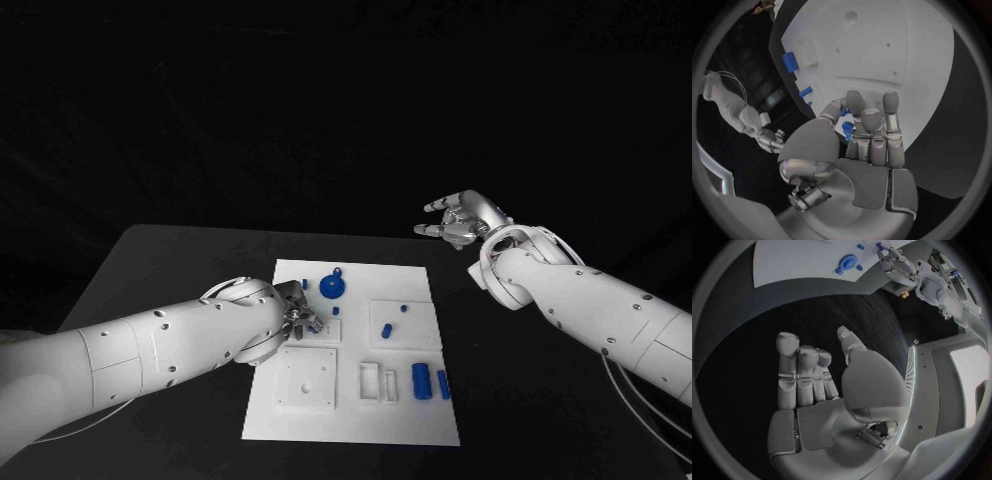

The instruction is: Assemble the parts on the task board

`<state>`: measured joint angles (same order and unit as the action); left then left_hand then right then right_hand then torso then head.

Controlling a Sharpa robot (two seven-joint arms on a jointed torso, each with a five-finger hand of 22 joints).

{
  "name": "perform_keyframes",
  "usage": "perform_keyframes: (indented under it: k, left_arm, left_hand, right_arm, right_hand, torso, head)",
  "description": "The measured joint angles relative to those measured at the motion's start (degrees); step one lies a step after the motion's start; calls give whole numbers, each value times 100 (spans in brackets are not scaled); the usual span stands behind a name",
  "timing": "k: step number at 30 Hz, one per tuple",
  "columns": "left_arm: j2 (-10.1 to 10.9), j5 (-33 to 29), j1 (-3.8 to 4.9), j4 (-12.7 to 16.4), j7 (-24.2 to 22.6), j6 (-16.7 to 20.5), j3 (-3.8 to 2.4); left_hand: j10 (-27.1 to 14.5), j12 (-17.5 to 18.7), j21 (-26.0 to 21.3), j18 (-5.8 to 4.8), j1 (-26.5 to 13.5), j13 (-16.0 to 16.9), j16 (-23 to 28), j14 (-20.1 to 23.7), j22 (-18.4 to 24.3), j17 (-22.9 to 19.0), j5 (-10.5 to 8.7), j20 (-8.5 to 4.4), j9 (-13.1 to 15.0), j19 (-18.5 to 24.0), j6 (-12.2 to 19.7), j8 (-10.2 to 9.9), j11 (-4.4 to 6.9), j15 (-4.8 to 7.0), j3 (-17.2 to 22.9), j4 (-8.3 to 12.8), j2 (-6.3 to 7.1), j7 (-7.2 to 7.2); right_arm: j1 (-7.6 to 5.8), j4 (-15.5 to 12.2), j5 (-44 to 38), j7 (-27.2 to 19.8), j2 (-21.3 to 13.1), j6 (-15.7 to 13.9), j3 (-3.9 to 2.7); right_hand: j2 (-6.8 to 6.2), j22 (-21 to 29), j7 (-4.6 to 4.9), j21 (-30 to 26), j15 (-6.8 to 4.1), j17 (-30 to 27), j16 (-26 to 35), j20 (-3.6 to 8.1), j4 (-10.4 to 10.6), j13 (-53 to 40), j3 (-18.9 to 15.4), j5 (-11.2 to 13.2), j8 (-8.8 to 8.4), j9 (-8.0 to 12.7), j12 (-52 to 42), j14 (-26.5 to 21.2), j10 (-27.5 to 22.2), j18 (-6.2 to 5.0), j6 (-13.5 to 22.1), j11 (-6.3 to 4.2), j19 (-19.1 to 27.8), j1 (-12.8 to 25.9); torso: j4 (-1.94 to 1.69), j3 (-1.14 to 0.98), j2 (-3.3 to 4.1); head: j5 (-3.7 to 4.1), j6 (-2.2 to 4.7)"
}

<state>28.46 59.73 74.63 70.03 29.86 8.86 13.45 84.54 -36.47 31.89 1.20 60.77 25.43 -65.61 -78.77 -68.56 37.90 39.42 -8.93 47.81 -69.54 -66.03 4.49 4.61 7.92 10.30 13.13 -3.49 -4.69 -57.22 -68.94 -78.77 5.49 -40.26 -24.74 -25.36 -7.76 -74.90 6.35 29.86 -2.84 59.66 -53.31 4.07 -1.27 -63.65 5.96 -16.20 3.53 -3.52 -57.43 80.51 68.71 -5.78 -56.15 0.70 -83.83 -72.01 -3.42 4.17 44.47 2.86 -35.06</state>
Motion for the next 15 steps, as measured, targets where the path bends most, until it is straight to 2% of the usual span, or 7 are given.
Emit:
perform_keyframes:
  k: [6, 15]
  left_arm:
    - [3, 35, -1, 0, 0, -28, -2]
    - [10, 93, -3, -7, 7, -56, -5]
  left_hand:
    - [0, 0, -369, -30, 0, 0, -28, -2, -388, 2, -22, 10, 92, -112, 0, -6, 0, 0, 0, 0, 0, 0]
    - [-1, -61, -685, -30, -26, 1, -68, -11, -639, -10, -132, 35, 342, -257, 0, 13, 0, -9, 0, 0, -26, 0]
  right_arm:
    - [0, 7, 0, 13, 0, 16, 0]
    - [0, 15, -1, 32, 3, 32, 0]
  right_hand:
    - [0, 0, 0, 0, 0, 0, 0, 0, 0, 2, 0, 0, 0, 0, 0, 0, -1, 0, 0, 0, 0, 0]
    - [-1, 0, 2, 0, 0, -1, 0, 0, 0, 10, 0, 0, 0, 1, 0, 0, -21, 1, 2, 20, 0, -1]
  torso:
    - [-1, 0, 1]
    - [-1, 3, 3]
  head:
    - [-6, -5]
    - [-14, -5]
